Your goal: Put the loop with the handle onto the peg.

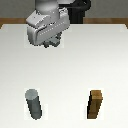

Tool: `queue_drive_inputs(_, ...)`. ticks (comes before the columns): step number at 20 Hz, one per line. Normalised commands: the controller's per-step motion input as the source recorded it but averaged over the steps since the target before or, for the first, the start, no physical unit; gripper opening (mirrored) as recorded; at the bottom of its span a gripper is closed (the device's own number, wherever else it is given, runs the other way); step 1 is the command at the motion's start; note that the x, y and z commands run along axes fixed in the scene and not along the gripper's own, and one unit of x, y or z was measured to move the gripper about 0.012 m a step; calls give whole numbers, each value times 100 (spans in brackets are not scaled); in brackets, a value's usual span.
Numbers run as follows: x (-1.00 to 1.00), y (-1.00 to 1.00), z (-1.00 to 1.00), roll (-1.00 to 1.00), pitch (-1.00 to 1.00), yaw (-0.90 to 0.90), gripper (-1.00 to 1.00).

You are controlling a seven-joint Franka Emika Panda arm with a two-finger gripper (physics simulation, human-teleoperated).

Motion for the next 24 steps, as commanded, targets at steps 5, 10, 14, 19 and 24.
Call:
queue_drive_inputs(5,0,0,0,0,0,96,-100)
queue_drive_inputs(10,0,0,0,0,0,98,-100)
queue_drive_inputs(14,0,0,0,0,0,98,-100)
queue_drive_inputs(19,0,-80,0,0,0,0,-100)
queue_drive_inputs(24,0,-100,0,0,0,0,-100)
